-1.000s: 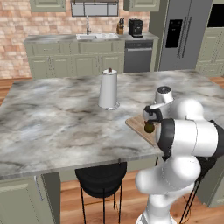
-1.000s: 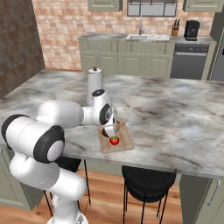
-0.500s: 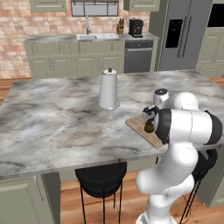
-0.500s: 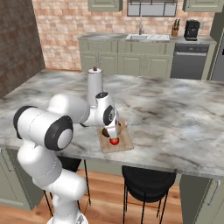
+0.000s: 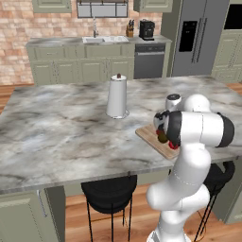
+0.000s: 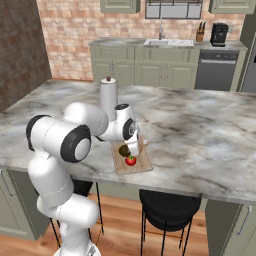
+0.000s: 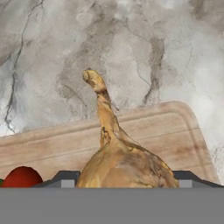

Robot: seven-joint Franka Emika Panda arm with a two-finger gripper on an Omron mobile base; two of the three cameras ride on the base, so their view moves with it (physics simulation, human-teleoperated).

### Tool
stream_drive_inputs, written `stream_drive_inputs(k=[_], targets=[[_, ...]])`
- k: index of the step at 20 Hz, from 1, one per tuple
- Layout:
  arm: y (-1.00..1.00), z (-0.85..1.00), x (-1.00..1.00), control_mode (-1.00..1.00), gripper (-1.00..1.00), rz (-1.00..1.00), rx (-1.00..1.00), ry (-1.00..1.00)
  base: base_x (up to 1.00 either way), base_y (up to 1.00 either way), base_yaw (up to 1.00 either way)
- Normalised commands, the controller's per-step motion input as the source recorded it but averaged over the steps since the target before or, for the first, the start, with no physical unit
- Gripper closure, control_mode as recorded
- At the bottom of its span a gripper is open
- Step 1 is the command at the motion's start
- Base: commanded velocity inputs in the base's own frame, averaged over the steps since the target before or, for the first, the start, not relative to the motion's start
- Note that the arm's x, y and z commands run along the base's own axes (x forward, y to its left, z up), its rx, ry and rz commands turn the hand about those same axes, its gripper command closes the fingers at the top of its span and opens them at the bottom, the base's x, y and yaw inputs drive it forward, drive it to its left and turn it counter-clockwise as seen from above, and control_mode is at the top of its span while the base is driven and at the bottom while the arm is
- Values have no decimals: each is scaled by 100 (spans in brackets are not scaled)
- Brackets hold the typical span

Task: Place the avocado, onion, tomato, and bell pepper on the cutting board.

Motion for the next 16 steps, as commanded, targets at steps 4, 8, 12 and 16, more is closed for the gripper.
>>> stream_drive_inputs(k=[4, 8, 12, 16], targets=[[-2, -15, 15, -100, 100, 6, 0, 3, 0, 0, 0], [0, -21, 0, -100, 100, 5, 0, 0, 0, 0, 0], [0, -27, 0, -100, 100, 5, 0, 0, 0, 0, 0], [4, -21, 0, -100, 100, 3, 0, 0, 0, 0, 0]])
